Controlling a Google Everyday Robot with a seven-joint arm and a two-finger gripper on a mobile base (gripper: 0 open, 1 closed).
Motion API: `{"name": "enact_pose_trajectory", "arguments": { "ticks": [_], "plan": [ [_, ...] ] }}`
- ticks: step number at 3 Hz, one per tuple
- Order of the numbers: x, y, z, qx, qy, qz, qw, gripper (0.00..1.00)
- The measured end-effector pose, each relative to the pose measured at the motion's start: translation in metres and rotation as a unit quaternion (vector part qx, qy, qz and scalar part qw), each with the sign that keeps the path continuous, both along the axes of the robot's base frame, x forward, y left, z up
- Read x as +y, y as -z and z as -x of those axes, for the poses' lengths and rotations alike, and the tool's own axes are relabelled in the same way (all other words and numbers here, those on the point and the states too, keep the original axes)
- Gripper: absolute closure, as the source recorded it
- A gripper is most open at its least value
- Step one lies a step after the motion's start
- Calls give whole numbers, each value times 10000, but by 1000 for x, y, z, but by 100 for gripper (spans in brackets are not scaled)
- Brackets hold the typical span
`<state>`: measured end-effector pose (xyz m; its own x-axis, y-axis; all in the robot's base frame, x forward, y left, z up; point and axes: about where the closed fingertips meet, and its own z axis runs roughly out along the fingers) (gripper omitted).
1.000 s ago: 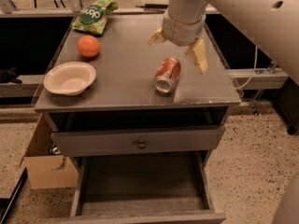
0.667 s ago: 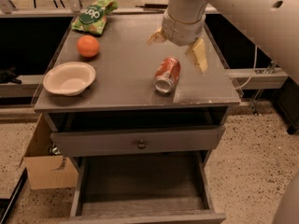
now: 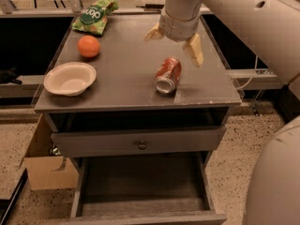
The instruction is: Place coke can into middle drawer
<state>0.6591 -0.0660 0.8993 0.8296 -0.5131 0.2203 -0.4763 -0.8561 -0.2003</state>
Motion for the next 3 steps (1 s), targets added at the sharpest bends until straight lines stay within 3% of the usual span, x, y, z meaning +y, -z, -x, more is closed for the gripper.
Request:
{"name": "enact_pose_trajectory", "arguments": {
  "ticks": [1, 3],
  "plan": [
    [0, 0, 0, -6, 0, -6, 10000, 0],
    [-5, 57, 18, 547, 48, 63, 9985, 0]
  ]
}}
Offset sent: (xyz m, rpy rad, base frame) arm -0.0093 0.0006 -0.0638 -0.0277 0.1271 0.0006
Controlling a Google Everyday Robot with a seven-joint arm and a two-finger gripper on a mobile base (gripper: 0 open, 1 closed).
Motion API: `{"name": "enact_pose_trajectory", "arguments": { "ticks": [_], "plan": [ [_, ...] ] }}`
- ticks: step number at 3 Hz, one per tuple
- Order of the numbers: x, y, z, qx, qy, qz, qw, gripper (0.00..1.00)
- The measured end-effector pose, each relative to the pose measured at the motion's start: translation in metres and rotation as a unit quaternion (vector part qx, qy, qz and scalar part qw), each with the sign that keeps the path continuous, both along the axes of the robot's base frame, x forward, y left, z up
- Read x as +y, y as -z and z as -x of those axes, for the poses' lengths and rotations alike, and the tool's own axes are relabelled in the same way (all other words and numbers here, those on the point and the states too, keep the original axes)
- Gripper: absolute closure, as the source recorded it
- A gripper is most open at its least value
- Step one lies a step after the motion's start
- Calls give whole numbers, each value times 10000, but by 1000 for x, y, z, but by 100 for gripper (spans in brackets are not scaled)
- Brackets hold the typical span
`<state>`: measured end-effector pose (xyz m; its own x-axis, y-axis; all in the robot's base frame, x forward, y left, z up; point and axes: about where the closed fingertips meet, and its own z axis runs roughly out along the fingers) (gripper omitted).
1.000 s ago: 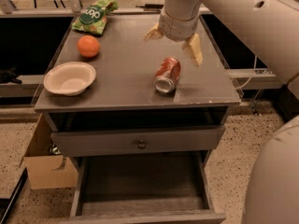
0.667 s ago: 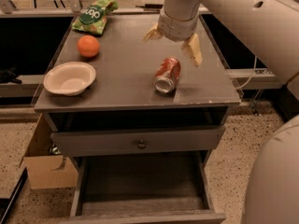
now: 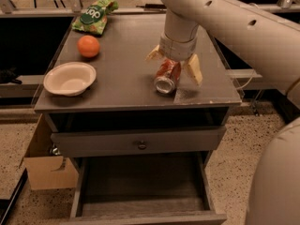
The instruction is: Place coke can into middle drawer
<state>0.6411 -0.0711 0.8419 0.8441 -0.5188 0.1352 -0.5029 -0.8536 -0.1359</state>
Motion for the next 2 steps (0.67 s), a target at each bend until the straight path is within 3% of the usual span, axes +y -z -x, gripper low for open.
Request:
{"name": "enact_pose_trajectory", "arguments": {
  "ticks": [1, 2],
  "plan": [
    [0, 0, 0, 0, 0, 0, 10000, 0],
    [0, 0, 0, 0, 0, 0, 10000, 15]
  ]
}}
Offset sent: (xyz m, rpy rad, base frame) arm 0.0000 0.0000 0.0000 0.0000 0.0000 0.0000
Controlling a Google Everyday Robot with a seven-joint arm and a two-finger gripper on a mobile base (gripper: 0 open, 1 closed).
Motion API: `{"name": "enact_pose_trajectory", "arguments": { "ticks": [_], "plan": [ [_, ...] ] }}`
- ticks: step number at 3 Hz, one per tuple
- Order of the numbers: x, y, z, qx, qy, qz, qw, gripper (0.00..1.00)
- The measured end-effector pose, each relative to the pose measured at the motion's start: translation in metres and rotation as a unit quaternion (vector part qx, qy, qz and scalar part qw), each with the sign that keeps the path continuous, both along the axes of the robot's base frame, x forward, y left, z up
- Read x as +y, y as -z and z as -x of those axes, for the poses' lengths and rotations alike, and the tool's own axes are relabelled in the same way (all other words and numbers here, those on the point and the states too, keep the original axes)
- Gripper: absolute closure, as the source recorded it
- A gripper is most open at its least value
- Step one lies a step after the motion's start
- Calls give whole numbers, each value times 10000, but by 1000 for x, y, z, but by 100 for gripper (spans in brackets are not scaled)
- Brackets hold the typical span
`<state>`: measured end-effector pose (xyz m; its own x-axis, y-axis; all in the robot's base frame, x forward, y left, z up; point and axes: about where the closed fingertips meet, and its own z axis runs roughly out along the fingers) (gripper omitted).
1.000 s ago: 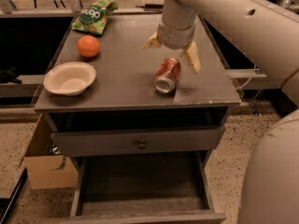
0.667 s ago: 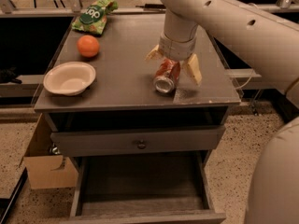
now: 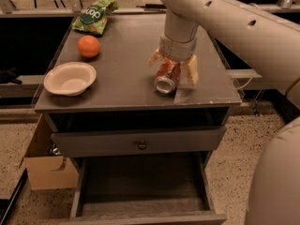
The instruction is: Place coke can into middle drawer
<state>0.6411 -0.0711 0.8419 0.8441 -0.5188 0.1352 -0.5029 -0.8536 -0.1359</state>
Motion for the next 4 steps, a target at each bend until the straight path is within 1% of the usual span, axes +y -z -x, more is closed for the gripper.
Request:
{"name": "enact_pose_trajectory", "arguments": {
  "ticks": [1, 2, 3, 4],
  "plan": [
    [0, 0, 0, 0, 0, 0, 10000, 39],
    [0, 0, 0, 0, 0, 0, 10000, 70],
    [0, 0, 0, 0, 0, 0, 10000, 93],
    [0, 0, 0, 0, 0, 0, 10000, 100]
  ]
}}
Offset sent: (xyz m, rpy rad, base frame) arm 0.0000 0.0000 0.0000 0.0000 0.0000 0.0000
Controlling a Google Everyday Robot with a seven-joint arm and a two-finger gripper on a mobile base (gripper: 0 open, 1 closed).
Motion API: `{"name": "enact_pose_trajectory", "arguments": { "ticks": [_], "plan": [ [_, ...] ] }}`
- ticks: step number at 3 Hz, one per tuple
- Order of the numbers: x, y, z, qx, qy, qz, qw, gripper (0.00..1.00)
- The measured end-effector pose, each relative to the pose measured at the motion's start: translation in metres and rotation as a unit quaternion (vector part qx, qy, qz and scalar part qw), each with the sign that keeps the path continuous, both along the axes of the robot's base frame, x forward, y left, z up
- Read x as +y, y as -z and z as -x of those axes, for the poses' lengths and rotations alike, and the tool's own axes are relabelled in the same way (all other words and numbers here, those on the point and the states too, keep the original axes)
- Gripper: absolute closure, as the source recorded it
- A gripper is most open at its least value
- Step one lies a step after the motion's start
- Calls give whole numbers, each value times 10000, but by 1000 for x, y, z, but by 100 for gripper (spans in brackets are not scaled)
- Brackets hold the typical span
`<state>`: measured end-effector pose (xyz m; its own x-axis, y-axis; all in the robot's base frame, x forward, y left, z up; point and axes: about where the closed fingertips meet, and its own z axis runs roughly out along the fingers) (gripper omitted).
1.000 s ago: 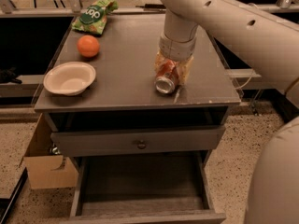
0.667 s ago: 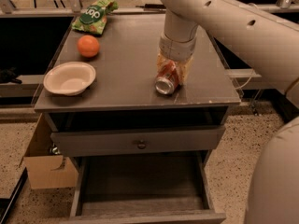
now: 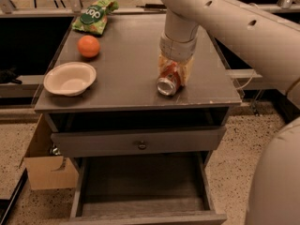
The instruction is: Place coke can into middle drawer
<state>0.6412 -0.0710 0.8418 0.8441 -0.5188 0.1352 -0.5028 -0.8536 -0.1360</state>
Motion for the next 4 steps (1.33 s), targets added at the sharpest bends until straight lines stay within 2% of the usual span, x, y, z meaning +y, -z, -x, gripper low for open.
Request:
{"name": "enact_pose_trajectory", "arguments": {
  "ticks": [1, 3, 4],
  "plan": [
    [0, 0, 0, 0, 0, 0, 10000, 100],
    [-2, 2, 21, -13, 127, -57, 9999, 100],
    [-13, 6, 49, -12, 387, -146, 9991, 100]
  ]
}}
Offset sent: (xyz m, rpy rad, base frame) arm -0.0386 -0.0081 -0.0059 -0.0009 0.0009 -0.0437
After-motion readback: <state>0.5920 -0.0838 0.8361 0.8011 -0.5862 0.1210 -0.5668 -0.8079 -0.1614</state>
